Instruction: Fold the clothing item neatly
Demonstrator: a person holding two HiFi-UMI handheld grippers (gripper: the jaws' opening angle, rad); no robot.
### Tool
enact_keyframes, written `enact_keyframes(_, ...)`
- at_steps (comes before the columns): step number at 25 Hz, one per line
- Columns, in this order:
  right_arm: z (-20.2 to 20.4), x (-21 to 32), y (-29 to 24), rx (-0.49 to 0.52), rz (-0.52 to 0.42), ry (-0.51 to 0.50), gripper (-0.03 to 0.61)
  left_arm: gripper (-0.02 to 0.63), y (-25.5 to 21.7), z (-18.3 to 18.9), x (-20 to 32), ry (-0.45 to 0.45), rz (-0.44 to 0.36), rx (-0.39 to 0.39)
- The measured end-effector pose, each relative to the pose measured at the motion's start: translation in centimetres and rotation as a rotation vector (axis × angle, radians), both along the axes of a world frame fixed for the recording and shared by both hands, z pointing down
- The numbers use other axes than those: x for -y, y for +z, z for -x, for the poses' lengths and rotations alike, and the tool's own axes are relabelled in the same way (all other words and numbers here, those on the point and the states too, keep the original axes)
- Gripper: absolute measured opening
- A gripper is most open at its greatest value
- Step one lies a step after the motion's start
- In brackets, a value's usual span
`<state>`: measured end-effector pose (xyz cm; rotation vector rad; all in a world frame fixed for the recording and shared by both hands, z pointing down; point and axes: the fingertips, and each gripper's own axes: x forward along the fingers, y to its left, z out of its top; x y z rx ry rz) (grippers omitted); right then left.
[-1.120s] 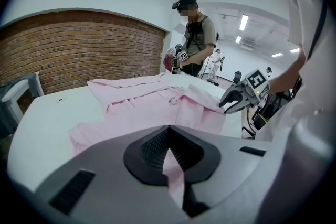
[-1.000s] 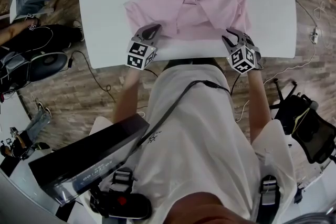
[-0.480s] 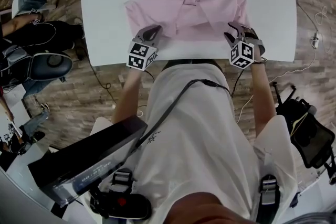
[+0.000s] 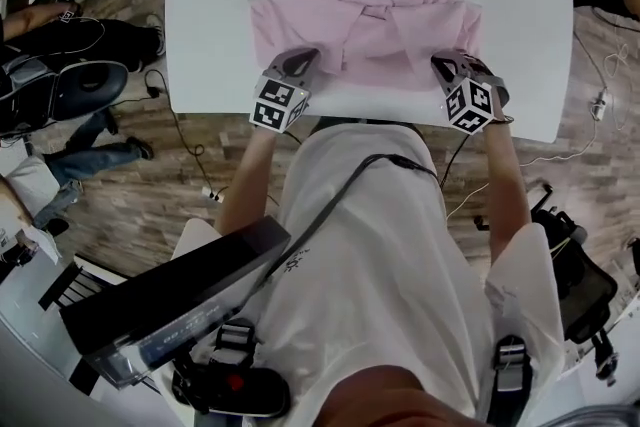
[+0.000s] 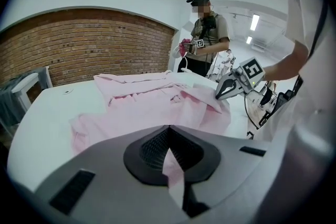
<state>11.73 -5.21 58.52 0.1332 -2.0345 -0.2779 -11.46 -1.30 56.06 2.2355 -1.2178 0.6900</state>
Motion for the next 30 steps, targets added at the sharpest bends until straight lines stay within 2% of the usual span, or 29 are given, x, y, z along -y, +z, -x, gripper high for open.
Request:
enact_keyframes(9,3.0,6.4,-7.1,0.128,-0.101,-0.007,0.006,0.002,-0.4,0.4,0.1,-0.039,-0.008,0.009)
enact_keyframes(14,5.1,11.7,-8.9,0.152,-0.17,-0.012,0.006,0.002,-0.9,0.6,0.1,-0.061,-0.021,0.012)
enact_keyframes(18,6.3,16.0,-7.6,0.122,-0.19,-0.02,0.006,0.002,-1.0,1.1,0.2,-0.09,-0.019,0.018)
enact_keyframes(24,6.9,20.7,-4.6,0.069,-0.173,-0.013,0.006,0.002,-1.1,1.6,-0.3,-0.141,-0.006,0.032)
enact_keyframes(30,6.7,24.2,-1.8,0.072,-0.122,0.095,0.008,0.002,-1.0,2.3,-1.1,-0.212,-0.019,0.034)
